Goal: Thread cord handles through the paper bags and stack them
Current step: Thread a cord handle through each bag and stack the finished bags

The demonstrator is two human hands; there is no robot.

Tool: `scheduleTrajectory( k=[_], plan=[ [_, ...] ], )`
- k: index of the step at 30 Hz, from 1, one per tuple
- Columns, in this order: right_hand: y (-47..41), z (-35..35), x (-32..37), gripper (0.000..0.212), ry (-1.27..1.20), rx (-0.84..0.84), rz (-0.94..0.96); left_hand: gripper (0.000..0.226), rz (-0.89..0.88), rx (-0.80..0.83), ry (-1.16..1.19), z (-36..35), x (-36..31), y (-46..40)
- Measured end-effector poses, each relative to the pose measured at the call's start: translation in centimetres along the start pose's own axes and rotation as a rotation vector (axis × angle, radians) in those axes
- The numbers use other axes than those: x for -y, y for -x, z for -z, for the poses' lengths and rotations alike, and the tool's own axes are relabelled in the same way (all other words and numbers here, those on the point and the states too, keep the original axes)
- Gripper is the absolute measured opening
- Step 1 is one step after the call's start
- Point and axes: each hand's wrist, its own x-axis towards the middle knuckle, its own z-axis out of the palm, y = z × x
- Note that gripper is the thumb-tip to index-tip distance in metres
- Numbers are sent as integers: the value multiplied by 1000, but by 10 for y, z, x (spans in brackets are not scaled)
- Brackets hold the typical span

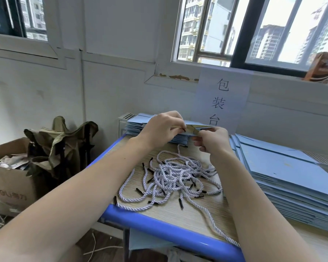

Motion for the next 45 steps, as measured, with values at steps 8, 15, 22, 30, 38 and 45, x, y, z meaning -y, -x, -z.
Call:
scheduleTrajectory(
  k=[8,15,22,30,38,45],
  plan=[
    [2,-1,1,10,7,68,-11,56,56,-116,-311,-6,-5,-2],
    [3,0,3,9,-25,98,1,31,300,-7,-172,6,10,-3],
    [1,3,4,14,-54,82,7,28,264,253,-69,13,10,3],
    [1,9,10,20,27,-134,104,26,153,160,-357,0,-7,-2],
    [5,14,14,24,264,-218,139,28,178,130,-259,0,-9,-2],
    [8,16,9,31,786,-128,229,43,249,321,-260,-8,-12,-2]
  ],
)
